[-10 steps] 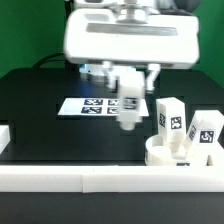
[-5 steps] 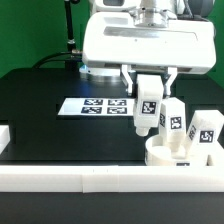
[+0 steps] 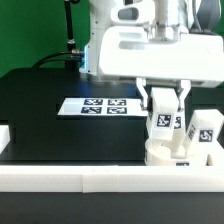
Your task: Assemble stool
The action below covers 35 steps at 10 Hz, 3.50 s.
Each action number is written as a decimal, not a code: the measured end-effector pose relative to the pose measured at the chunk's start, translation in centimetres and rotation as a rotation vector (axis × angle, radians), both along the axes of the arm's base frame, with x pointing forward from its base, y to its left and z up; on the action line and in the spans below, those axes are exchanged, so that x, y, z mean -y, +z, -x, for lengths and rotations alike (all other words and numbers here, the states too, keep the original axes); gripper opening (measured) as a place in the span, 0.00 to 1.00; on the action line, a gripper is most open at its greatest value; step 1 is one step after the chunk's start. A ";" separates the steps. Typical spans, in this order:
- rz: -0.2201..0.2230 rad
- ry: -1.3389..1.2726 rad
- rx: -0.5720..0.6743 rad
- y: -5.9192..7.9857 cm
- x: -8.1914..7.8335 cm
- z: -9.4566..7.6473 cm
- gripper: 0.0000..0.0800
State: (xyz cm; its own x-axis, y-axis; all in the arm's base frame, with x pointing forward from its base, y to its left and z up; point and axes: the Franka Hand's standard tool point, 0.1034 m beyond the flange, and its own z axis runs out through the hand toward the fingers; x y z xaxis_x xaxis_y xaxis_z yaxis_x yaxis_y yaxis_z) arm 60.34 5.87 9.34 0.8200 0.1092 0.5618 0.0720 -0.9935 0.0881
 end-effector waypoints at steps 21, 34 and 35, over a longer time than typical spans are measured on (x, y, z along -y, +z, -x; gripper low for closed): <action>-0.021 0.009 -0.088 2.1 0.0 -1.0 0.81; -0.134 -0.087 -0.575 1.7 0.7 -0.2 0.81; -0.130 -0.090 -0.537 1.7 0.9 -0.6 0.81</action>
Offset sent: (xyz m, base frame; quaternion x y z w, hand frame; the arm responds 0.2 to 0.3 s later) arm 0.0146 0.0219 -0.0018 0.0258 0.0162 0.0183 0.9994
